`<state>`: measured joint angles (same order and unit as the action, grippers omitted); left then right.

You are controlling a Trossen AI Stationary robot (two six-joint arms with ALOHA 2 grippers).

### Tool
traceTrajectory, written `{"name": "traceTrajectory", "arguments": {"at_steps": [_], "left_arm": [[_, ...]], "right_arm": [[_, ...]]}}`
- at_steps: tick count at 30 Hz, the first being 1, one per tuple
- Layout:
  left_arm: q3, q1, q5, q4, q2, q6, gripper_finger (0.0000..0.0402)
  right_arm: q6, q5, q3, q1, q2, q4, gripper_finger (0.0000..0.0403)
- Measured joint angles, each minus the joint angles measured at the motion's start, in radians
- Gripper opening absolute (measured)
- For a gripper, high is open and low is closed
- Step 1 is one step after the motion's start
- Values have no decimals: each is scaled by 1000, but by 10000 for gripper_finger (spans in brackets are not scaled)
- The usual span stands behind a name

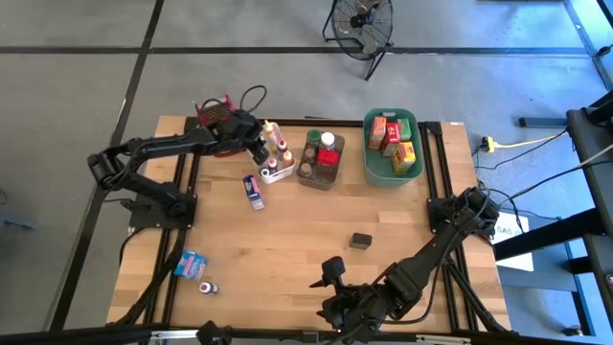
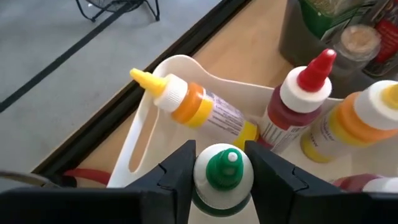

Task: Pick & Place Kitchen Items
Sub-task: Put the green food coloring into the white bin

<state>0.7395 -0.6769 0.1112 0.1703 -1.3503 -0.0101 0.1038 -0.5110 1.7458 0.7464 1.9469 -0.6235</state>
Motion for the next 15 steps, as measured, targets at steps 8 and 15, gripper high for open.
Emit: {"name": "traceTrajectory", "arguments": {"at_steps": [8,15], "left_arm": [[2,0,-35,-34,-41,-3,133],[2,-1,-41,-33,-42,-3,145]], "right_arm": [[0,0,0,0,0,-2,321],[4,0,0,1,0,-5,321]]}}
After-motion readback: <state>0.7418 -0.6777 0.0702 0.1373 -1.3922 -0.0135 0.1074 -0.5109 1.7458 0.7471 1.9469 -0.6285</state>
